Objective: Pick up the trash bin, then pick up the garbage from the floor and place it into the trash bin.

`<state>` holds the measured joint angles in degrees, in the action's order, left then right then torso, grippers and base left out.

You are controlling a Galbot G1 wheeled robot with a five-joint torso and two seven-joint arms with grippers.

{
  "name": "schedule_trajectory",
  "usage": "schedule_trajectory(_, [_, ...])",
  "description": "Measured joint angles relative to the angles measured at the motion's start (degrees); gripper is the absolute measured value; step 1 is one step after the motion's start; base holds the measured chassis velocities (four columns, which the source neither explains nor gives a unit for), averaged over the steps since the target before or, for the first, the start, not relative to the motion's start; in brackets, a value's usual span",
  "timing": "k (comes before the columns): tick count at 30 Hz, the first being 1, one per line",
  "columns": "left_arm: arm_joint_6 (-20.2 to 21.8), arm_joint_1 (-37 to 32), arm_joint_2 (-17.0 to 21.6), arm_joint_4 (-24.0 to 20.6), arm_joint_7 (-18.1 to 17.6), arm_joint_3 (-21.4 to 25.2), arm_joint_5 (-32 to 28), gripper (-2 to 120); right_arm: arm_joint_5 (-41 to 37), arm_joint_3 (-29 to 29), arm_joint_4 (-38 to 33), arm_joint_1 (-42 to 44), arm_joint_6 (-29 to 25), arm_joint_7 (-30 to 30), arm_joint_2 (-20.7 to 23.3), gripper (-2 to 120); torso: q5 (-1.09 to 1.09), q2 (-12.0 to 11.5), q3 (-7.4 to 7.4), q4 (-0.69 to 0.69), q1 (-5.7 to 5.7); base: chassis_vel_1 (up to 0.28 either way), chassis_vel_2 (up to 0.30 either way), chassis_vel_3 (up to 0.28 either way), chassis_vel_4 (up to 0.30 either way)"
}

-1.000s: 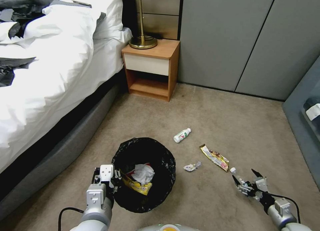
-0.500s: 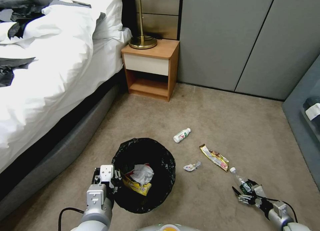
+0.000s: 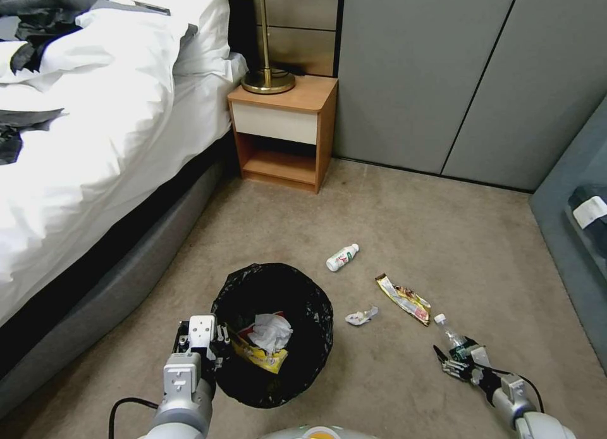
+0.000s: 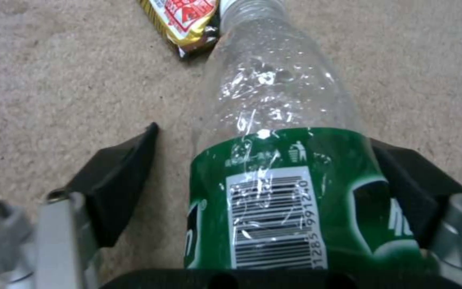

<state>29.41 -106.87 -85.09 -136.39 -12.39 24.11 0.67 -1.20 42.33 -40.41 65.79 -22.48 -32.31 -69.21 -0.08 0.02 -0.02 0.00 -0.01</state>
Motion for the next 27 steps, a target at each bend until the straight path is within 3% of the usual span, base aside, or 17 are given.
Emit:
schedule_trajectory(21, [0.02,0.64,0.04,-0.16,-0.04,-0.16,-0.25,1,-3.19,-0.96,-6.51,3.91,-0.66,4.75,-0.77,36,0.16,-0.02,0.03,0.0,0.01,0.0,0.0,0.0,0.0])
schedule_trajectory(25, [0.04,0.74,0.0,-0.12,-0.04,-0.21,-0.25,1,-6.65,-2.63,-14.3,7.84,-0.26,8.56,-1.91,30,0.25,-0.03,0.04,0.04,0.01,0.0,0.0,0.0,0.0])
schedule_trajectory(26, [0.04,0.73,0.02,-0.02,-0.05,-0.18,-0.26,1,-8.48,-3.19,-20.04,10.2,-0.15,10.09,-2.64,27,0.22,-0.03,0.04,-0.01,0.02,0.0,0.0,0.0,0.0])
schedule_trajectory(27, [0.04,0.73,0.02,0.14,-0.03,-0.23,-0.3,1,-11.57,-4.25,-31.9,14.32,0.59,12.29,-3.99,26,0.09,-0.03,0.03,0.02,0.02,0.0,0.0,0.0,0.0])
